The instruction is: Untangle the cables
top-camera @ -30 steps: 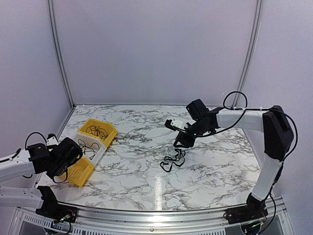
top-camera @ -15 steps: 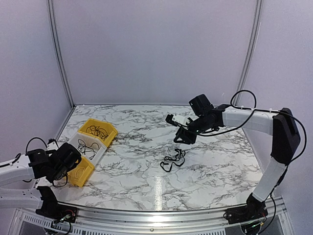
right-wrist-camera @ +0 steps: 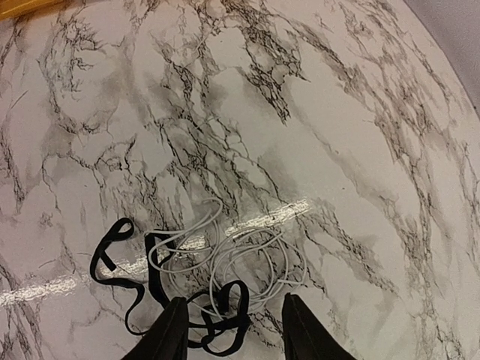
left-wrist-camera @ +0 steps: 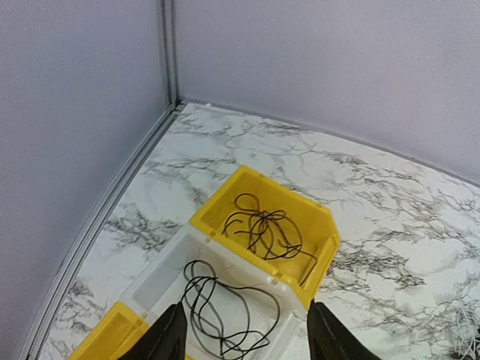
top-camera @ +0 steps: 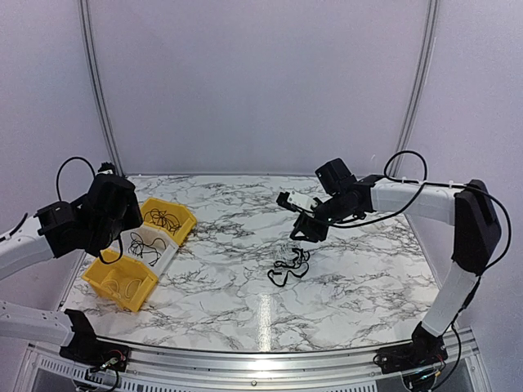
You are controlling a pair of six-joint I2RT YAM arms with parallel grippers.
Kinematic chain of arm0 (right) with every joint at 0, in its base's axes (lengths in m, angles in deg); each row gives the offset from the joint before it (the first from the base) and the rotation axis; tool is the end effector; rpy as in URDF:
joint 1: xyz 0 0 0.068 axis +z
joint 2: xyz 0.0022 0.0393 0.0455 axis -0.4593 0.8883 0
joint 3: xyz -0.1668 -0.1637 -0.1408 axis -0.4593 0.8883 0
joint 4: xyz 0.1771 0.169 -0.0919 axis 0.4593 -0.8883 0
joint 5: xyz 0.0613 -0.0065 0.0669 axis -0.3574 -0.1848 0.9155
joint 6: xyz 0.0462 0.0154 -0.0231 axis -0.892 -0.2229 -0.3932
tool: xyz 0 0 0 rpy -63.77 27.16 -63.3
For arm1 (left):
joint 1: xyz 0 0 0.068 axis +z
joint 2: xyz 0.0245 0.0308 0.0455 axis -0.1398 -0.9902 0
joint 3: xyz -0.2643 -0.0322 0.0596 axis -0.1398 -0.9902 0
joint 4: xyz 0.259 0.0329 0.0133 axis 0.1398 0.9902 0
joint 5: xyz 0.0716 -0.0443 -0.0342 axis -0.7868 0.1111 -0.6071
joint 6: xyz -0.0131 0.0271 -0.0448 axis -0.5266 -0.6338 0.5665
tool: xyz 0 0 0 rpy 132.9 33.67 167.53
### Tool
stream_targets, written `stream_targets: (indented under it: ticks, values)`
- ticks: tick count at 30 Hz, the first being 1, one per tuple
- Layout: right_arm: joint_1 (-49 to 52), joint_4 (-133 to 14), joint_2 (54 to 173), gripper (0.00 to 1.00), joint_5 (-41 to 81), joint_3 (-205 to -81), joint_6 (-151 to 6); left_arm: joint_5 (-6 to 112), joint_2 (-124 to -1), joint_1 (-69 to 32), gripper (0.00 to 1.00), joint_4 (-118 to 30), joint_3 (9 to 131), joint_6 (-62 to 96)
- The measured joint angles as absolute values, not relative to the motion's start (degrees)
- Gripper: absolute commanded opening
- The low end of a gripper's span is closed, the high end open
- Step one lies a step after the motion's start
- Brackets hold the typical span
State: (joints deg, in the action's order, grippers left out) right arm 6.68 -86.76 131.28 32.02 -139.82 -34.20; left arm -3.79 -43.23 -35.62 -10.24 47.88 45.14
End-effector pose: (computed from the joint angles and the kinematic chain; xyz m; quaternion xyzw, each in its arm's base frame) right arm 0.2999 0.2169 0.2308 -0.5508 0.7613 0.1706 0.2965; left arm 0.1635 -0.1192 0.3070 -0.1538 0.8245 0.0059 0.5445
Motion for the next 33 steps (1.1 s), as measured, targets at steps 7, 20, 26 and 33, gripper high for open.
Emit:
stream_targets:
  ticks: [7,20,26,33]
  values:
    - [6.68,-86.81,135.2,0.44,32.34,-139.82,-35.35,9.24,-52.15,-38.11,0.54,-34.61,47.37,30.15]
    - [6.24,-85.67,138.98,0.42,25.09,-139.84,-36.88,26.48,-82.7,-50.88,0.53,-52.34,55.57,28.27]
    - [5.5,-84.4,139.52,0.42,23.16,-140.3,-37.06,28.25,-85.61,-52.23,0.52,-55.92,56.16,33.6]
    - [5.41,-83.75,143.24,0.3,22.62,-142.95,-37.32,30.96,-87.67,-52.82,0.51,-60.42,56.03,38.02]
